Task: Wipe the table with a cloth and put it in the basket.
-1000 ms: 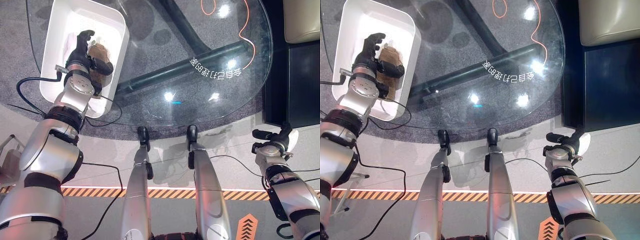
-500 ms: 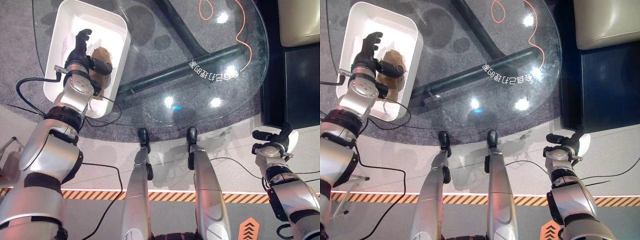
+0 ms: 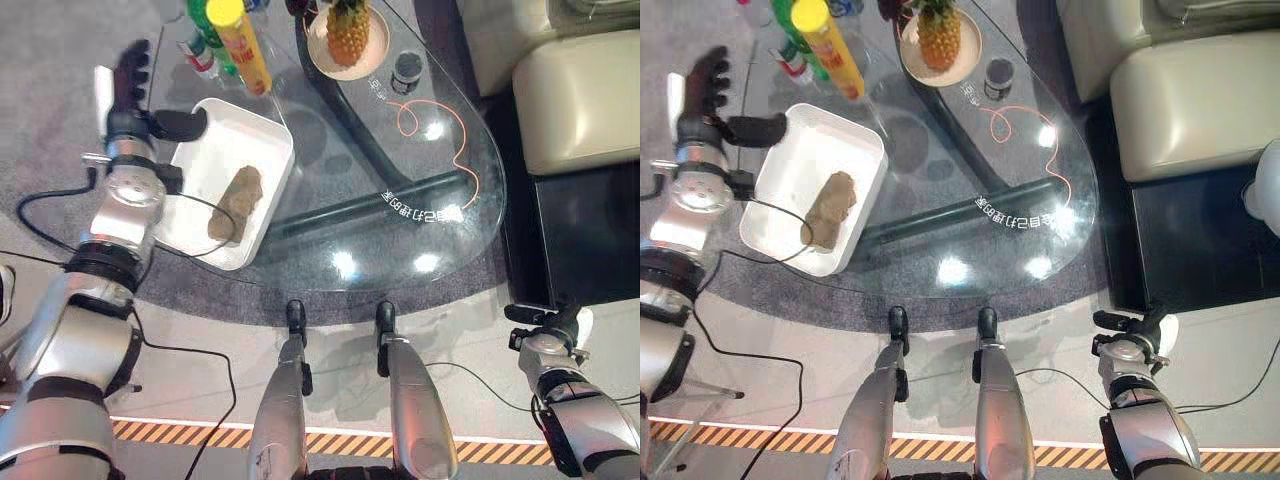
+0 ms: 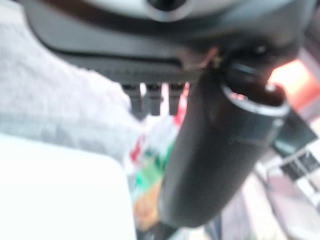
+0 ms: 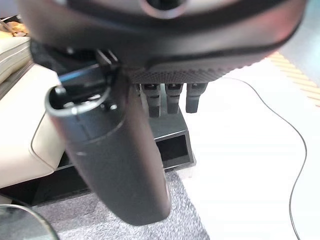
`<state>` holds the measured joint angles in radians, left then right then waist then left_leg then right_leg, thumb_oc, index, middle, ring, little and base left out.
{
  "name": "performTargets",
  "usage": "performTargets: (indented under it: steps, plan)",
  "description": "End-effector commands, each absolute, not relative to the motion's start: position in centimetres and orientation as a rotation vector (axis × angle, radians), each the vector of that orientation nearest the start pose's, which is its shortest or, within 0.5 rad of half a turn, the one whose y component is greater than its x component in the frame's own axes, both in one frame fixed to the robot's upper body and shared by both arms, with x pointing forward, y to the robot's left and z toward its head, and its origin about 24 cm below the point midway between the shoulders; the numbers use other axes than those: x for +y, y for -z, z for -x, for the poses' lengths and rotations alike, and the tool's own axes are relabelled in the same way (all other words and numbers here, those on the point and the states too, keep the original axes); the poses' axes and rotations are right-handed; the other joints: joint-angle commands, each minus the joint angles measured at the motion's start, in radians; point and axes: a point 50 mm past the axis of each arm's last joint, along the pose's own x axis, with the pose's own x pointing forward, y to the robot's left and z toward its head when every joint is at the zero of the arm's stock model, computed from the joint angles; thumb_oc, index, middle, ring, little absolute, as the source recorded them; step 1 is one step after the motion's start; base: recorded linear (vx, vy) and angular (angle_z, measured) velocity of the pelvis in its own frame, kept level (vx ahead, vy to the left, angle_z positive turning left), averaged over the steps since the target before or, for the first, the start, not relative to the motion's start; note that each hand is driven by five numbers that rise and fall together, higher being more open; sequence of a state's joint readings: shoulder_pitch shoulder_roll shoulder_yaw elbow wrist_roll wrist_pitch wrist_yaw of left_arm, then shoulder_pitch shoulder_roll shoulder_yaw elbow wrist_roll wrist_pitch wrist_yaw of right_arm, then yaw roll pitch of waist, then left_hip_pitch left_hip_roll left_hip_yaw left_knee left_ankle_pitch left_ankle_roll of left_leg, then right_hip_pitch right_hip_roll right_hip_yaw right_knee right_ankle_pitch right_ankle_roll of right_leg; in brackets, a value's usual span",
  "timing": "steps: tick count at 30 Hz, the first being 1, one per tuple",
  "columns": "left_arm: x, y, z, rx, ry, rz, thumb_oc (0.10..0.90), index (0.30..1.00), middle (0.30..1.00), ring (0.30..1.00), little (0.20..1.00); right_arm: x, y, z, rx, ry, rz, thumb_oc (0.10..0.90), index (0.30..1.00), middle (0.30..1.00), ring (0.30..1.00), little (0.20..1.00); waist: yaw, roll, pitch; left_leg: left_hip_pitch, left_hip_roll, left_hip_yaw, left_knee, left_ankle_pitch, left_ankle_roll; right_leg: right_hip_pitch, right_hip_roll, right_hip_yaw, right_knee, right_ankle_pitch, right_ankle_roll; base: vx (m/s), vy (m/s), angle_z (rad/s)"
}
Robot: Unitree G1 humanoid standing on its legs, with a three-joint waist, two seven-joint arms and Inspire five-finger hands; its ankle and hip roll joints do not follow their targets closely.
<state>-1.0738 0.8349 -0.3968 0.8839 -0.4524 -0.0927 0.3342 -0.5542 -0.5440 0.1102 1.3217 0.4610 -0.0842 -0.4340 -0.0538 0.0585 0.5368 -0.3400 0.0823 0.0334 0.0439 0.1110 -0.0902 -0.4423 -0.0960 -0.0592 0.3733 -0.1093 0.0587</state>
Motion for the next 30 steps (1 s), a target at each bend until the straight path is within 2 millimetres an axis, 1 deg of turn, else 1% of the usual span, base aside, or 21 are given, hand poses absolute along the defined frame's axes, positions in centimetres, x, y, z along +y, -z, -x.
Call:
performTargets:
  steps: [1,2,3,4,7,8,9,10,11,13,14,15,16,19,20,21,22,24,26,29,30]
  plan:
    - [34.4,-26.1,-35.5,-0.344,-0.591,-0.372,0.8,0.9,0.9,0.9,0.9,-37.7,4.3,-20.4,0.723,0.891,0.306,0.8,0.9,0.9,0.9,0.9,0.024,-0.012,-0.199,0.088,-0.073,-0.01,-0.005,-0.065,0.007,0.146,-0.004,0.003,-0.264,0.135,0.054,0.09,0.008,0.08]
    - [34.8,-25.2,-35.3,-0.318,-0.591,-0.372,0.8,0.9,0.9,0.9,0.9,-37.8,4.8,-19.7,0.744,0.889,0.31,0.8,0.9,0.9,0.9,0.9,0.027,-0.011,-0.216,0.109,-0.073,-0.012,-0.019,-0.066,0.006,0.17,-0.006,0.001,-0.277,0.135,0.056,0.1,0.015,0.14]
    - [35.6,-23.6,-34.8,-0.263,-0.587,-0.364,0.8,0.9,0.9,0.9,0.9,-37.9,5.5,-18.4,0.78,0.879,0.316,0.8,0.9,0.9,0.9,0.9,0.031,-0.007,-0.239,0.148,-0.072,-0.014,-0.043,-0.064,0.005,0.214,-0.011,-0.004,-0.302,0.136,0.059,0.12,0.015,0.13]
    - [36.0,-22.9,-34.6,-0.239,-0.583,-0.352,0.8,0.9,0.9,0.9,0.9,-38.0,5.8,-17.9,0.8,0.878,0.317,0.8,0.9,0.9,0.9,0.9,0.033,-0.005,-0.253,0.167,-0.073,-0.016,-0.054,-0.064,0.005,0.234,-0.012,-0.004,-0.312,0.137,0.06,0.13,0.015,0.11]
    - [37.6,-17.8,-33.1,-0.074,-0.572,-0.318,0.8,0.9,0.9,0.9,0.9,-37.8,7.4,-15.3,0.91,0.852,0.324,0.8,0.9,0.9,0.9,0.9,0.04,-0.003,-0.309,0.237,-0.068,-0.022,-0.081,-0.066,0.004,0.314,-0.016,-0.011,-0.343,0.139,0.063,0.11,0.003,0.12]
    - [37.6,-17.8,-33.1,-0.074,-0.572,-0.318,0.8,0.9,0.9,0.9,0.9,-37.8,7.4,-15.3,0.91,0.852,0.324,0.8,0.9,0.9,0.9,0.9,0.04,-0.003,-0.309,0.237,-0.068,-0.022,-0.081,-0.066,0.004,0.314,-0.016,-0.011,-0.343,0.139,0.063,0.17,0.0,0.21]
    - [38.1,-14.1,-31.8,0.044,-0.555,-0.321,0.8,0.9,0.9,0.9,0.9,-37.3,8.4,-13.8,0.986,0.819,0.333,0.8,0.9,0.9,0.9,0.9,0.049,-0.004,-0.344,0.276,-0.066,-0.028,-0.095,-0.067,0.004,0.358,-0.02,-0.015,-0.358,0.141,0.066,0.17,-0.002,0.12]
    - [38.3,-13.0,-31.3,0.072,-0.549,-0.33,0.8,0.9,0.9,0.9,0.9,-37.2,8.8,-13.4,1.006,0.817,0.331,0.8,0.9,0.9,0.9,0.9,0.052,-0.004,-0.354,0.289,-0.065,-0.029,-0.102,-0.067,0.005,0.371,-0.02,-0.018,-0.364,0.142,0.067,0.27,-0.011,0.18]
    - [38.6,-9.9,-29.8,0.173,-0.544,-0.33,0.8,0.9,0.9,0.9,0.9,-36.6,9.7,-12.0,1.061,0.796,0.308,0.8,0.9,0.9,0.9,0.9,0.057,-0.005,-0.38,0.318,-0.058,-0.029,-0.118,-0.068,0.004,0.402,-0.022,-0.026,-0.376,0.142,0.07,0.18,-0.011,0.08]
    - [38.9,-7.4,-28.4,0.26,-0.538,-0.337,0.8,0.9,0.9,0.9,0.9,-36.2,10.3,-11.0,1.103,0.775,0.302,0.8,0.9,0.9,0.9,0.9,0.059,-0.007,-0.397,0.339,-0.055,-0.029,-0.122,-0.073,0.003,0.428,-0.024,-0.031,-0.388,0.142,0.073,0.15,0.005,0.14]
    - [39.1,-4.7,-26.6,0.358,-0.541,-0.341,0.8,0.9,0.9,0.9,0.9,-35.8,11.0,-9.8,1.161,0.73,0.3,0.8,0.9,0.9,0.9,0.9,0.062,-0.007,-0.414,0.356,-0.052,-0.031,-0.128,-0.077,0.002,0.447,-0.024,-0.035,-0.399,0.142,0.074,0.11,0.016,0.11]
    - [39.1,-3.7,-25.9,0.39,-0.537,-0.34,0.8,0.9,0.9,0.9,0.9,-35.7,11.1,-9.6,1.176,0.72,0.299,0.8,0.9,0.9,0.9,0.9,0.063,-0.008,-0.418,0.36,-0.05,-0.03,-0.13,-0.078,0.001,0.454,-0.025,-0.037,-0.402,0.141,0.075,0.1,0.022,0.12]
    - [39.0,-1.8,-24.6,0.471,-0.526,-0.349,0.8,0.9,0.9,0.9,0.9,-35.4,11.5,-9.0,1.211,0.685,0.305,0.8,0.9,0.9,0.9,0.9,0.066,-0.009,-0.426,0.368,-0.047,-0.03,-0.131,-0.082,0.001,0.466,-0.026,-0.041,-0.406,0.139,0.077,0.05,0.018,0.18]
    - [37.8,3.5,-20.7,0.689,-0.481,-0.347,0.8,0.9,0.9,0.9,0.9,-34.5,12.3,-7.8,1.305,0.586,0.33,0.8,0.9,0.9,0.9,0.9,0.076,-0.017,-0.439,0.39,-0.041,-0.029,-0.131,-0.092,0.001,0.493,-0.028,-0.051,-0.411,0.13,0.076,0.06,0.008,0.12]
    - [37.4,4.8,-19.6,0.757,-0.463,-0.338,0.8,0.9,0.9,0.9,0.9,-34.2,12.5,-7.6,1.324,0.57,0.333,0.8,0.9,0.9,0.9,0.9,0.077,-0.02,-0.442,0.396,-0.04,-0.028,-0.131,-0.094,0.001,0.499,-0.029,-0.054,-0.41,0.127,0.076,0.04,0.006,0.02]
    - [37.3,5.1,-19.4,0.765,-0.461,-0.337,0.8,0.9,0.9,0.9,0.9,-34.2,12.5,-7.6,1.327,0.567,0.334,0.8,0.9,0.9,0.9,0.9,0.077,-0.02,-0.442,0.398,-0.04,-0.027,-0.131,-0.094,0.001,0.5,-0.029,-0.055,-0.41,0.126,0.076,0.05,0.004,0.01]
    - [36.4,7.2,-17.4,0.878,-0.433,-0.323,0.8,0.9,0.9,0.9,0.9,-33.5,12.9,-7.2,1.365,0.511,0.355,0.8,0.9,0.9,0.9,0.9,0.077,-0.025,-0.447,0.409,-0.038,-0.022,-0.131,-0.099,0.002,0.512,-0.029,-0.06,-0.41,0.12,0.075,0.05,0.001,0.01]
    - [34.5,10.0,-14.6,1.034,-0.36,-0.298,0.8,0.9,0.9,0.9,0.9,-32.6,13.5,-6.9,1.408,0.419,0.399,0.8,0.9,0.9,0.9,0.9,0.074,-0.031,-0.455,0.422,-0.033,-0.014,-0.131,-0.106,0.006,0.525,-0.027,-0.062,-0.413,0.114,0.074,0.05,0.007,0.03]
    - [32.8,11.8,-12.8,1.14,-0.282,-0.277,0.8,0.9,0.9,0.9,0.9,-32.1,13.7,-6.9,1.42,0.382,0.413,0.8,0.9,0.9,0.9,0.9,0.072,-0.033,-0.458,0.432,-0.031,-0.01,-0.131,-0.112,0.007,0.535,-0.026,-0.061,-0.418,0.114,0.073,0.02,0.008,0.0]
    - [32.3,12.2,-12.3,1.169,-0.257,-0.274,0.8,0.9,0.9,0.9,0.9,-32.0,13.8,-7.0,1.424,0.367,0.423,0.8,0.9,0.9,0.9,0.9,0.072,-0.033,-0.459,0.433,-0.03,-0.009,-0.131,-0.112,0.007,0.537,-0.026,-0.06,-0.42,0.113,0.073,0.01,0.006,-0.06]
    - [30.7,13.4,-11.1,1.246,-0.188,-0.254,0.8,0.9,0.9,0.9,0.9,-31.5,14.0,-7.1,1.43,0.327,0.438,0.8,0.9,0.9,0.9,0.9,0.071,-0.034,-0.463,0.44,-0.028,-0.006,-0.131,-0.117,0.008,0.545,-0.026,-0.057,-0.428,0.116,0.073,0.02,0.012,-0.05]
